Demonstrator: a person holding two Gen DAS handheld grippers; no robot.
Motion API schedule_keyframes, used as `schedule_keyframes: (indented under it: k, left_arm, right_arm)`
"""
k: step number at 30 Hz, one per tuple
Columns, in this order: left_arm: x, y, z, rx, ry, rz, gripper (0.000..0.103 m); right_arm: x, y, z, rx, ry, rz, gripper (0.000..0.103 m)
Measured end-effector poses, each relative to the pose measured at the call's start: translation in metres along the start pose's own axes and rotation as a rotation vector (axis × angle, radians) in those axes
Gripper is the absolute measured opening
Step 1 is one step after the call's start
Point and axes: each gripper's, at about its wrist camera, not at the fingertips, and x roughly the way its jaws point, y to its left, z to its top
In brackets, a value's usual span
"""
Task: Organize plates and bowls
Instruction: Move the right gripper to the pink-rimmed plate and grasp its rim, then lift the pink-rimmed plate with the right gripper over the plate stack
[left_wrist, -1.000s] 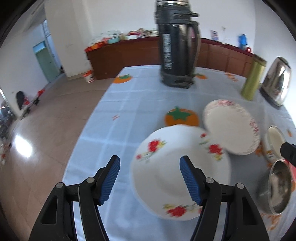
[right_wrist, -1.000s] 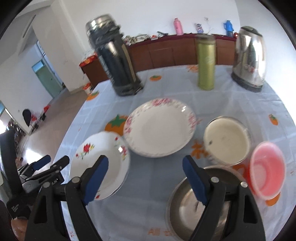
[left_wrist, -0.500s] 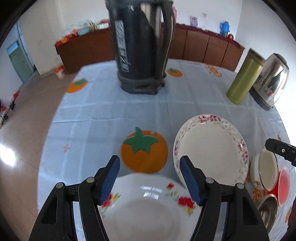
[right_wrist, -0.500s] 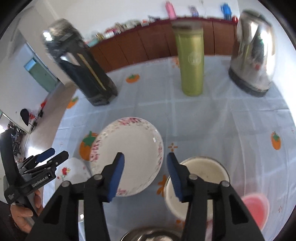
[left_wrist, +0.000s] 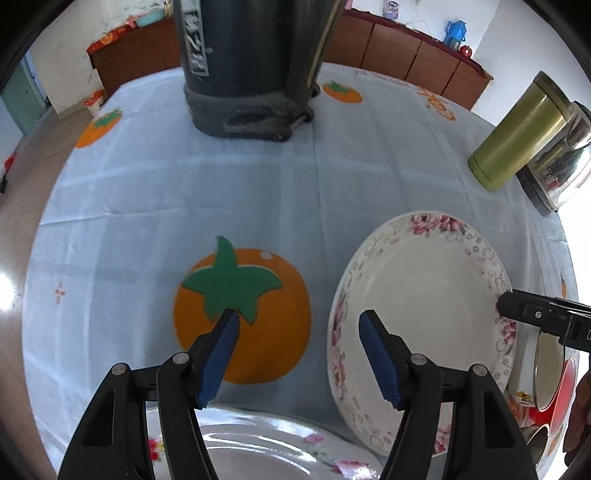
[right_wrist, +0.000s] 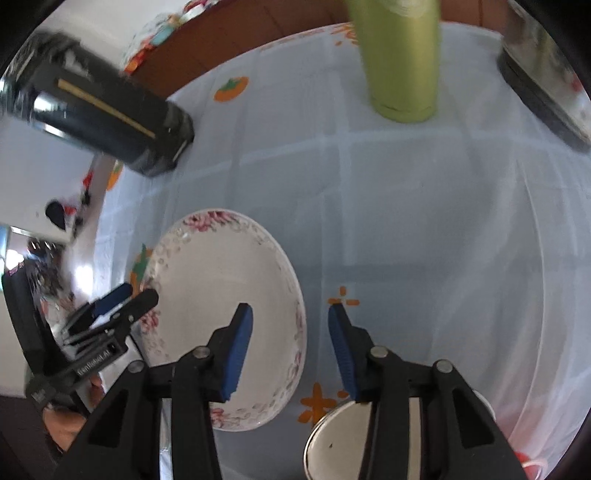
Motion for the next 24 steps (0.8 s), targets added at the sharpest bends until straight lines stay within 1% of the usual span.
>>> schedule_keyframes:
  k: [2, 3, 4, 6, 7, 8, 9, 11, 15, 19, 24]
  left_arm:
    - [0.006, -0.002, -0.001, 0.006, 0.017, 0.003, 0.069]
    - [0.007, -0.005, -0.003, 0.009, 0.012, -0.005, 0.069]
    - [0.006, -0.007, -0.003, 0.019, 0.007, -0.005, 0.064]
    - [0.005, -0.014, -0.002, 0.047, 0.004, -0.035, 0.051]
    - [0.005, -0.017, -0.002, 0.050, 0.005, -0.055, 0.036]
    - [0.005, -0.020, -0.001, 0.049, 0.006, -0.069, 0.034]
    - [0.005, -0.022, -0.001, 0.049, -0.003, -0.057, 0.034]
    - [0.004, -0.020, 0.000, 0.047, -0.017, -0.064, 0.034]
    - [0.002, -0.021, -0.003, 0.056, -0.010, -0.069, 0.034]
    - [-0.002, -0.018, -0.005, 0.041, -0.019, -0.083, 0.032]
    - [-0.024, -0.017, 0.000, 0.051, -0.076, -0.075, 0.032]
  right_arm:
    - [0.003, 0.003, 0.000, -0.020, 0.007, -0.017, 0.041]
    - [0.005, 0.004, -0.001, -0.032, 0.011, -0.023, 0.036]
    - [0.007, 0.005, -0.002, -0.044, 0.017, -0.014, 0.027]
    - [0.008, 0.008, -0.005, -0.064, 0.014, -0.027, 0.026]
    - [0.009, 0.009, -0.005, -0.077, 0.011, -0.033, 0.025]
    - [0.010, 0.009, -0.004, -0.086, 0.010, -0.038, 0.025]
    - [0.011, 0.009, -0.005, -0.092, 0.007, -0.046, 0.023]
    - [0.012, 0.008, -0.004, -0.086, 0.004, -0.051, 0.020]
    - [0.012, 0.006, -0.003, -0.078, 0.003, -0.056, 0.015]
    - [0.009, 0.010, -0.004, -0.081, -0.010, -0.071, 0.015]
    - [-0.006, 0.019, -0.005, -0.097, -0.037, -0.064, 0.015]
